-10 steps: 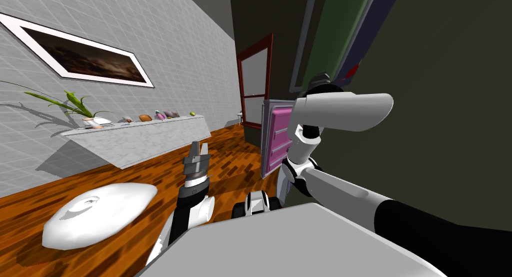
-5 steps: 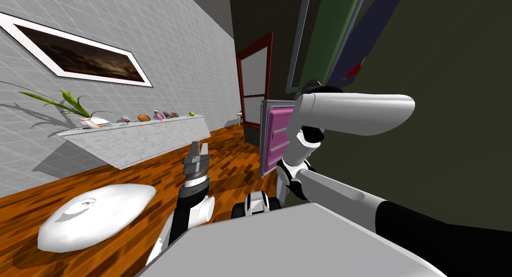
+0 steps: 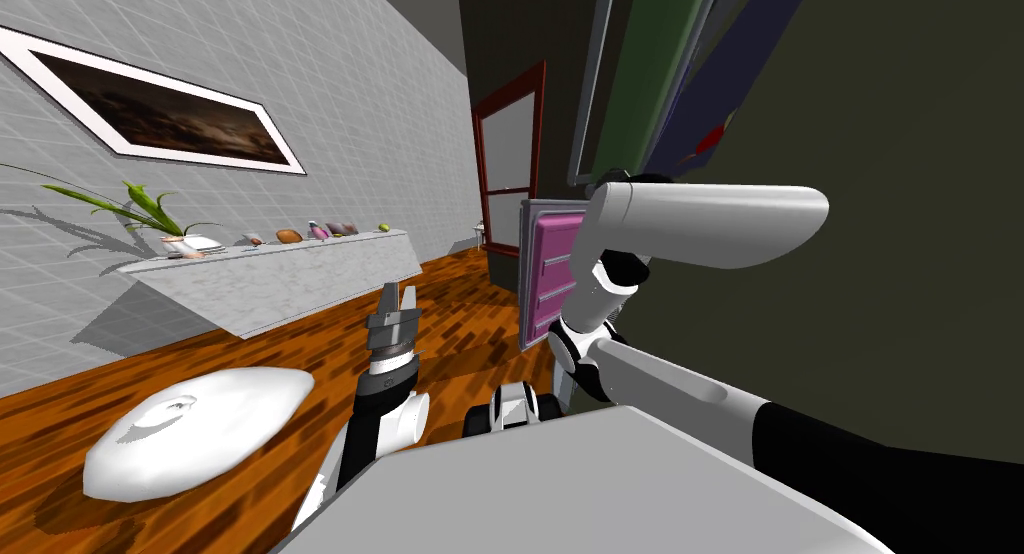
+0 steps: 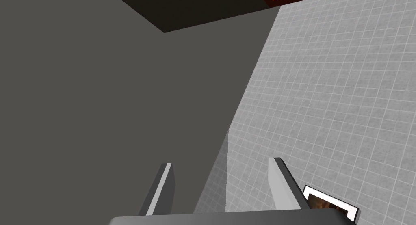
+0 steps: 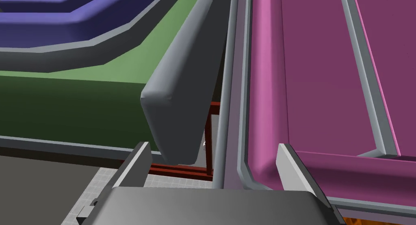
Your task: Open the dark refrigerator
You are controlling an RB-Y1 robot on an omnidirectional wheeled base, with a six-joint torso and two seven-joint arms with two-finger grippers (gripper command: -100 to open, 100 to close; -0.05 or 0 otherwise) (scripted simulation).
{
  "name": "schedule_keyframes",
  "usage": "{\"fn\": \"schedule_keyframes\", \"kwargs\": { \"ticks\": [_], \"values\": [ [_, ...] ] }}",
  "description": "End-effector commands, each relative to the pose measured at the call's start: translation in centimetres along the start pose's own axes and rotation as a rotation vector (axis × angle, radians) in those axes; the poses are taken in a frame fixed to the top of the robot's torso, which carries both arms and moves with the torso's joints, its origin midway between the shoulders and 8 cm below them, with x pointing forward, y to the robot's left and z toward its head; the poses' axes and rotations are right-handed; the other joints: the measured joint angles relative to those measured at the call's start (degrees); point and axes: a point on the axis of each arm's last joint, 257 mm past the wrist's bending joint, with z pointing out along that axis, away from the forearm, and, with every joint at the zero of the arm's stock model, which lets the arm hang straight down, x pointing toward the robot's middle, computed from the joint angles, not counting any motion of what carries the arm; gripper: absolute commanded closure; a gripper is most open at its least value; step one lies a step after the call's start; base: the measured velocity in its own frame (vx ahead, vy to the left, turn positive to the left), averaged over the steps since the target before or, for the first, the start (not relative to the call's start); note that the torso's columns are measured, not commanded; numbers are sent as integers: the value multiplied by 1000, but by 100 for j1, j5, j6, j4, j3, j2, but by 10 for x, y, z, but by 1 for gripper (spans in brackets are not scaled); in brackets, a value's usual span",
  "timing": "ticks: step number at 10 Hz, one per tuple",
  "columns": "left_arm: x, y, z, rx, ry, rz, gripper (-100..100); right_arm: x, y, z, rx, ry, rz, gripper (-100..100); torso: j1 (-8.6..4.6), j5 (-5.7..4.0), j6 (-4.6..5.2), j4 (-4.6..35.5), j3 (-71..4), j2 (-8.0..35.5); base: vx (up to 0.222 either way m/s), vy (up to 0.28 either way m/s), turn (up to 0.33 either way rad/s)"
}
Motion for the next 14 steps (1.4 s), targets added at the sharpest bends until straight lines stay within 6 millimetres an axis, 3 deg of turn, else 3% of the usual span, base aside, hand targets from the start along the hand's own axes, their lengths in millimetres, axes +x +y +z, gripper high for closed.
{"fn": "schedule_keyframes", "kwargs": {
  "ticks": [1,2,3,4,5,7,14],
  "values": [
    [0,0,0,0,0,0,0,-7,-14,2,14,1,-26,-100,21,26,0,31,-8,10,47,53,41],
    [0,0,0,0,0,0,0,-9,-9,0,2,-11,-21,-100,25,38,6,53,-12,16,16,38,29],
    [0,0,0,0,0,0,0,-2,-3,1,4,0,-6,100,21,31,8,54,16,47,-12,-19,-40],
    [0,0,0,0,0,0,0,0,0,0,0,0,0,100,-2,8,14,41,51,74,-29,-45,-45],
    [0,0,0,0,0,0,0,-5,-11,-6,30,-12,-4,100,-8,-4,9,26,61,76,-22,-9,5],
    [0,0,0,0,0,0,0,2,-15,0,33,51,-9,100,85,33,-15,5,23,17,99,107,56],
    [0,0,0,0,0,0,0,28,-19,18,13,273,-61,100,67,25,-7,34,81,96,218,165,81]
  ]
}}
